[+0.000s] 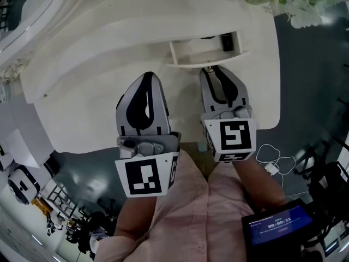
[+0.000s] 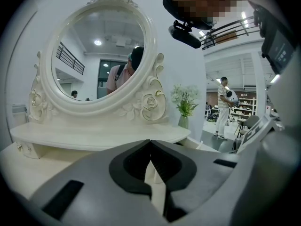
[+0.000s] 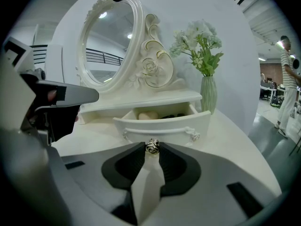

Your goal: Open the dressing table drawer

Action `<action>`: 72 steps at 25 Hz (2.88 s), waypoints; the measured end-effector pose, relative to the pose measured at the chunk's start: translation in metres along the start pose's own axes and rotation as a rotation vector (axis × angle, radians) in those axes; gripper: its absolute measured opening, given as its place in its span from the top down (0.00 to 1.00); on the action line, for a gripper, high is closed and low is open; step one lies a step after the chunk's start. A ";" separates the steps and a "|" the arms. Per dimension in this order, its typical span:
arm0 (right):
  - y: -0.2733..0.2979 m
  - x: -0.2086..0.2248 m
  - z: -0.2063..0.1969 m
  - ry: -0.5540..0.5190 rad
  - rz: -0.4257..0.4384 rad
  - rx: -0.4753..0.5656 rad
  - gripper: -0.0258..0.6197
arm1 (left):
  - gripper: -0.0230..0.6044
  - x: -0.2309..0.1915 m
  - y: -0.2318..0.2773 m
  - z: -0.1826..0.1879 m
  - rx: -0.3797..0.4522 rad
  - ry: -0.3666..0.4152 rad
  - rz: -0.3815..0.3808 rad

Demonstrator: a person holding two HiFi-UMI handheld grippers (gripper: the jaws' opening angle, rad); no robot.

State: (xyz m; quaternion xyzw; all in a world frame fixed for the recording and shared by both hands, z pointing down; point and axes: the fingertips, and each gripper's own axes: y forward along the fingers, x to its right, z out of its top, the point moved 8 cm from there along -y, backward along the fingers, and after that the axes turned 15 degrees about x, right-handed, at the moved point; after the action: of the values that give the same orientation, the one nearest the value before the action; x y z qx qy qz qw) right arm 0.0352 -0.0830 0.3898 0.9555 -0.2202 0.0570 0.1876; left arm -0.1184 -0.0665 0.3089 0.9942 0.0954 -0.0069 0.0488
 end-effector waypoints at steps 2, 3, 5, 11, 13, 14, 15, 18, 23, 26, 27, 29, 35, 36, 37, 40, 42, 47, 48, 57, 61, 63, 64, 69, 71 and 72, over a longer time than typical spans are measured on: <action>-0.002 0.000 -0.002 -0.005 0.002 -0.005 0.80 | 0.93 0.000 0.000 0.000 0.000 0.000 0.000; -0.002 0.001 -0.003 -0.009 0.003 -0.006 0.80 | 0.93 0.001 0.000 -0.001 0.000 -0.001 0.000; -0.002 0.002 -0.004 -0.009 0.005 -0.004 0.80 | 0.93 0.002 0.000 -0.001 0.001 -0.001 -0.001; -0.003 0.001 -0.005 -0.003 0.005 -0.001 0.80 | 0.93 0.006 0.000 -0.004 -0.001 -0.002 -0.007; -0.002 -0.001 -0.005 -0.003 0.008 -0.001 0.80 | 0.93 0.005 0.001 -0.003 -0.002 -0.002 -0.006; -0.001 -0.002 -0.004 -0.003 0.011 -0.001 0.80 | 0.93 0.004 0.001 -0.003 -0.003 -0.001 -0.005; 0.000 -0.002 -0.004 -0.002 0.014 -0.002 0.80 | 0.93 0.004 0.002 -0.002 -0.003 -0.001 -0.005; 0.001 -0.003 -0.003 0.001 0.019 -0.003 0.80 | 0.93 0.002 0.002 -0.001 -0.004 0.001 -0.001; 0.004 -0.007 -0.005 -0.004 0.043 -0.023 0.80 | 0.93 -0.001 0.002 0.001 0.005 0.007 0.003; 0.002 -0.005 -0.008 -0.004 0.057 -0.023 0.78 | 0.93 0.002 0.002 0.000 0.016 0.011 0.002; 0.001 -0.004 -0.007 -0.008 0.059 -0.019 0.77 | 0.93 0.004 0.002 -0.001 0.020 0.011 0.001; -0.005 -0.002 -0.004 -0.010 0.062 -0.008 0.77 | 0.93 0.007 0.000 -0.001 0.027 0.000 0.005; -0.043 -0.002 0.046 -0.016 0.085 0.103 0.77 | 0.93 0.023 -0.012 0.039 0.084 -0.012 0.030; -0.042 -0.003 0.057 -0.025 0.097 0.144 0.77 | 0.93 0.021 -0.010 0.044 0.107 -0.002 0.036; -0.037 -0.006 0.068 -0.034 0.114 0.189 0.77 | 0.93 0.017 -0.006 0.048 0.133 0.008 0.043; -0.019 -0.019 0.088 -0.047 0.179 0.298 0.78 | 0.93 0.000 0.005 0.049 0.191 0.030 0.063; -0.017 -0.025 0.102 -0.057 0.206 0.357 0.82 | 0.93 -0.004 0.005 0.053 0.223 0.044 0.067; -0.038 -0.033 0.147 -0.134 0.221 0.487 0.91 | 0.93 0.006 -0.005 0.089 0.314 0.090 0.074; -0.040 -0.034 0.154 -0.139 0.219 0.511 0.91 | 0.93 0.007 -0.006 0.095 0.332 0.100 0.076; -0.044 -0.036 0.178 -0.192 0.206 0.618 0.93 | 0.93 0.007 -0.010 0.112 0.397 0.124 0.087; -0.045 -0.038 0.180 -0.194 0.205 0.628 0.93 | 0.93 0.009 -0.010 0.113 0.402 0.126 0.076; -0.045 -0.039 0.179 -0.200 0.207 0.626 0.93 | 0.93 0.008 -0.011 0.113 0.399 0.122 0.077; -0.044 -0.040 0.179 -0.202 0.209 0.627 0.93 | 0.93 0.007 -0.011 0.112 0.397 0.120 0.079; -0.042 -0.042 0.176 -0.202 0.218 0.615 0.93 | 0.93 0.005 -0.009 0.110 0.393 0.116 0.082; -0.042 -0.042 0.175 -0.200 0.219 0.613 0.93 | 0.93 0.004 -0.009 0.109 0.392 0.113 0.083; -0.041 -0.042 0.175 -0.199 0.219 0.607 0.93 | 0.93 0.004 -0.008 0.109 0.391 0.112 0.083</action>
State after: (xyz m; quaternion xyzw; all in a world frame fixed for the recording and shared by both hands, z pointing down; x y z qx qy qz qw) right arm 0.0206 -0.0989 0.2064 0.9393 -0.3120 0.0460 -0.1353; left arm -0.1164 -0.0683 0.1994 0.9867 0.0540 0.0321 -0.1502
